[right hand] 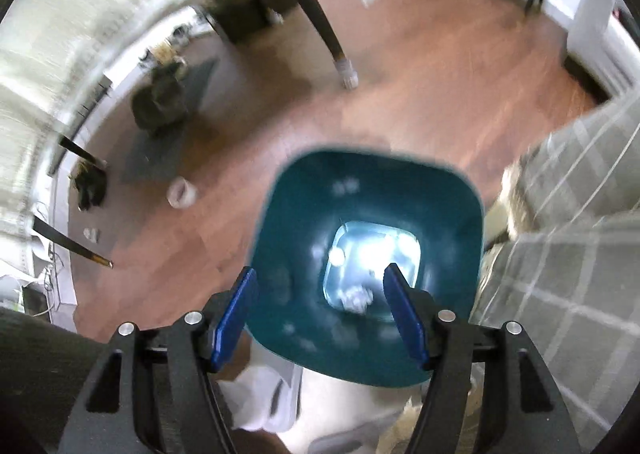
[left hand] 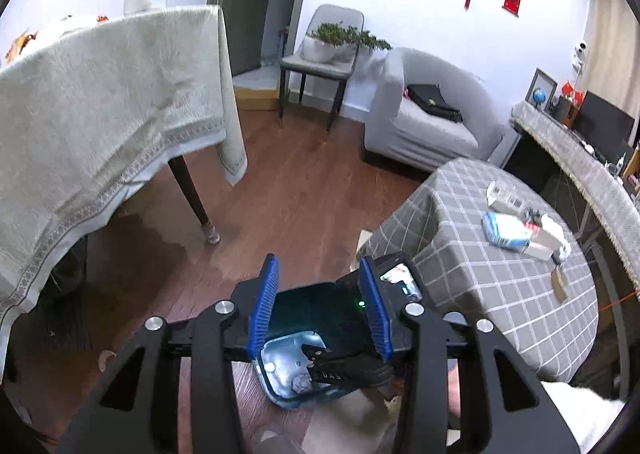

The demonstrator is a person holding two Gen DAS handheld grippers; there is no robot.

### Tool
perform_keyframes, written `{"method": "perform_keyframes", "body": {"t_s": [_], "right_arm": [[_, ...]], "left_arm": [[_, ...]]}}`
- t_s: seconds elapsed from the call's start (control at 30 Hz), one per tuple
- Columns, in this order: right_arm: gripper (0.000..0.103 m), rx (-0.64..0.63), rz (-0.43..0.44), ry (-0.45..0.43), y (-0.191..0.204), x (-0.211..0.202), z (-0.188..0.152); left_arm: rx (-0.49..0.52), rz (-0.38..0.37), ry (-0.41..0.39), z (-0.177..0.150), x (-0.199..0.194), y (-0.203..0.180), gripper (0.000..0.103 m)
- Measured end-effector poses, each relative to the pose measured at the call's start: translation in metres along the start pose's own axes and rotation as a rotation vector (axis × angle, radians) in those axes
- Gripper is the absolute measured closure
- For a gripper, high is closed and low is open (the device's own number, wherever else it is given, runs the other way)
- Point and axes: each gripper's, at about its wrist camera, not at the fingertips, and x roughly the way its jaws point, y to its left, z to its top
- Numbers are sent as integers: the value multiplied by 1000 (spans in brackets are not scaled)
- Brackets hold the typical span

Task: Collect trash
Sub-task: 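Move both tools back over the table toward the wipes pack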

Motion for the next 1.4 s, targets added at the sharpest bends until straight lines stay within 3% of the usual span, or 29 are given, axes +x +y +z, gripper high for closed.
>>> {"method": "perform_keyframes", "body": {"t_s": [0.17,0.37,0.63,0.87,1.07,1.4], "right_arm": [[36,-18,6,-186,10,-72,13],[34,-4,-34,-357,-1,-137,9],[25,92,-132,-536,-50,-205,-16],[21,159,-276,-607,-92,-241,-47],[17,253,-352,-632,-134,-261,-81],[17,388,-429,-659,-193,-284,-132]], "left_arm": [[-9,-20,-87,28,-28,-8,39],[43,-58,-187,61,-60,-35,27],[111,-111,-197,75,-55,-81,15],[158,-139,-166,70,-24,-123,10],[190,-202,-102,63,18,-161,9],[303,-246,-14,37,89,-220,9]]}}
